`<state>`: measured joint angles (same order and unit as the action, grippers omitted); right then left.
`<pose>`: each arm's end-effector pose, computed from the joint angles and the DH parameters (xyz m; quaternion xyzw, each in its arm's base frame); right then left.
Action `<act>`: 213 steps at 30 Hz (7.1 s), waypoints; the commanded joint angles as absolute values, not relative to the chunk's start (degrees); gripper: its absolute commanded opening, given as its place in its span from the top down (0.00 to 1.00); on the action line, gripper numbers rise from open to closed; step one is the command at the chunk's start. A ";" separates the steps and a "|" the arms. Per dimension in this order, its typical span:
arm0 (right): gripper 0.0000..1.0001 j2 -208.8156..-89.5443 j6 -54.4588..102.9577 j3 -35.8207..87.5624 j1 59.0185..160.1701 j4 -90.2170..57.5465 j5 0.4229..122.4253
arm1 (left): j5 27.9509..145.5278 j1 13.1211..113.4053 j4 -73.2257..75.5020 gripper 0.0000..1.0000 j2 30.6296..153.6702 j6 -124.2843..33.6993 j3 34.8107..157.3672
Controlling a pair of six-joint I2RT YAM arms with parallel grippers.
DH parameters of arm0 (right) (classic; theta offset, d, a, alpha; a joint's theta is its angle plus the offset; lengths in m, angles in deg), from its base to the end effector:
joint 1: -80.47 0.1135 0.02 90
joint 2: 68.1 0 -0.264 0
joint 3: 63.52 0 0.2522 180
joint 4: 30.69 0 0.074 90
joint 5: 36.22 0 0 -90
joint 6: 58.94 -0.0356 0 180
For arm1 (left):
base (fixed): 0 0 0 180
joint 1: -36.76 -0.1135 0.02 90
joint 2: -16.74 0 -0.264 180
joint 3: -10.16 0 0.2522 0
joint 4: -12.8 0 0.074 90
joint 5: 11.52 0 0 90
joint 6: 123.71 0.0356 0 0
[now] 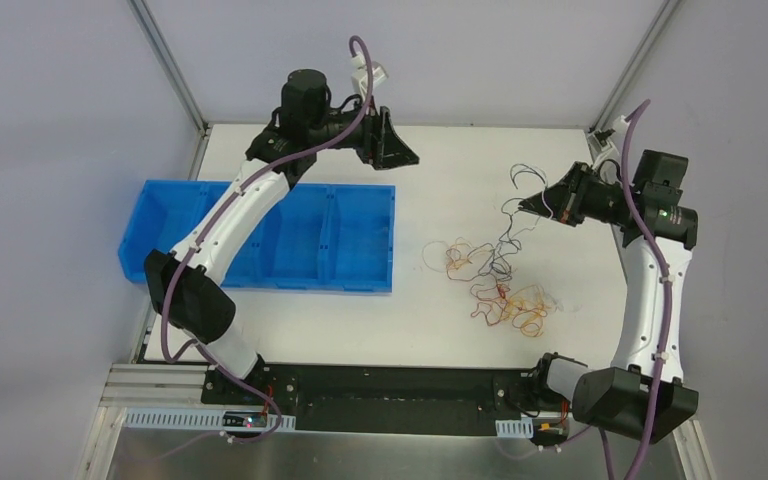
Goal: Untangle the cables
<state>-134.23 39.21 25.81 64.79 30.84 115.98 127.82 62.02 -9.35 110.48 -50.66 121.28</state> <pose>0.2165 -0.0281 0.3981 -0.1740 0.7838 0.3779 0.4611 0.3274 -0.1843 0.4442 0.3303 0.6465 -0.5081 0.4634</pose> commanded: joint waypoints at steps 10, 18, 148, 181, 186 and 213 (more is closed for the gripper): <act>1.00 -131.03 24.52 26.41 75.14 17.87 118.76 | 125.25 79.44 -6.20 0.47 112.94 -42.76 123.37; 1.00 -130.26 21.95 25.84 77.75 16.61 118.46 | 119.07 82.53 -6.14 0.55 115.19 -41.60 125.00; 0.20 -129.91 31.17 19.09 85.54 -2.84 98.46 | 136.56 67.02 12.85 1.00 123.82 -78.66 155.75; 1.00 -140.88 38.09 1.40 95.11 -6.15 103.26 | 124.34 61.30 -6.14 1.00 120.25 -59.27 169.69; 1.00 -141.81 46.53 0.08 88.29 3.34 101.92 | 114.72 55.61 -8.39 1.00 117.42 -52.80 172.19; 1.00 -147.54 55.10 20.20 74.58 22.50 95.89 | 92.36 7.80 -32.25 1.00 102.82 -45.45 162.22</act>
<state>-147.17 52.49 15.97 75.98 19.10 95.89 87.10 10.68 -33.43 105.84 -42.84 162.39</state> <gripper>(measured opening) 0.016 0.011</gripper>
